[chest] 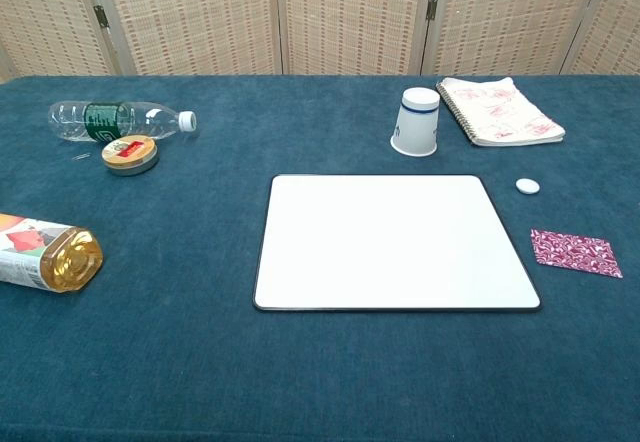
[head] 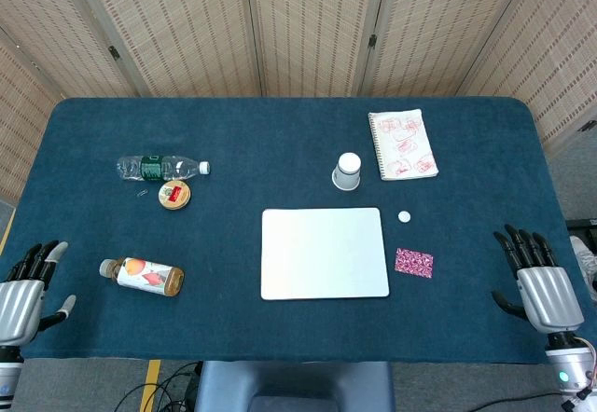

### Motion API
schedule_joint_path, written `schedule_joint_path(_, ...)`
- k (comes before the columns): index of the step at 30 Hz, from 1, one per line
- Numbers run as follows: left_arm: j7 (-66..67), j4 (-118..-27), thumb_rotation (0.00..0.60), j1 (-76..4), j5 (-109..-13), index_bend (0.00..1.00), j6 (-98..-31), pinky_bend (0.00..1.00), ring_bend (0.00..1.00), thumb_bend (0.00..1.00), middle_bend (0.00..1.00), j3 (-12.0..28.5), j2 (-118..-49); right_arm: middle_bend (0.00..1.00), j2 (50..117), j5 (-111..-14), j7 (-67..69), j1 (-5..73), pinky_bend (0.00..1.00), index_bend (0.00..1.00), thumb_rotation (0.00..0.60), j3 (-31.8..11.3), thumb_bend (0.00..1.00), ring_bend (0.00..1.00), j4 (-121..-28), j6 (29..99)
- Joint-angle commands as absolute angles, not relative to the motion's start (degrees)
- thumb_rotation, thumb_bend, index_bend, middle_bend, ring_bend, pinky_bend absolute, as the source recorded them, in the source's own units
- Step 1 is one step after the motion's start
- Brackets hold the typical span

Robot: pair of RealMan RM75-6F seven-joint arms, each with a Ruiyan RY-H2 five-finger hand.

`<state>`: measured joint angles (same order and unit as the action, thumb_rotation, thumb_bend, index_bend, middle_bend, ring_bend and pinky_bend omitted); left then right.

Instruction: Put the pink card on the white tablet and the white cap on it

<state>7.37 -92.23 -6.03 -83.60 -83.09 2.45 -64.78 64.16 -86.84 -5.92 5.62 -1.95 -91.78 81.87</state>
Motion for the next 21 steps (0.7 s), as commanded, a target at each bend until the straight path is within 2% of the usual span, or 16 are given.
schedule_joint_path(1,7.1,-92.1,0.6,-6.2,-83.5,0.0,-82.7,0.23,0.07,0.34,0.1,2.4,-64.9,0.0,64.1,-86.9,-5.8,5.6,0.0,0.0,0.6,-2.0,0.13,0.0,-91.8,82.0)
schedule_joint_path(10,7.1,-92.6,0.6,-5.8,-84.4,0.0,-83.9,0.23,0.07,0.34,0.1,2.3,-64.7,0.0,63.9,-86.2,-5.1,6.1,0.0,0.0,0.6,-1.9,0.13,0.0,-91.8,80.3)
schedule_joint_path(15,5.3,-92.1,0.6,-6.1,-85.1,0.0,-83.8,0.23,0.07,0.34,0.1,2.3,-64.5,0.0,63.6,-83.2,-3.0,7.3,0.0,0.0,0.6,-2.3,0.13,0.0,-92.2,76.6)
schedule_joint_path(21,0.7,-92.1,0.6,-5.8,-84.9,0.0,-82.3,0.23,0.07,0.34,0.1,1.2,-63.0,0.03,67.2,-77.5,-2.1,7.4,0.0,0.01,0.6,-3.9,0.13,0.0,-92.3,74.8)
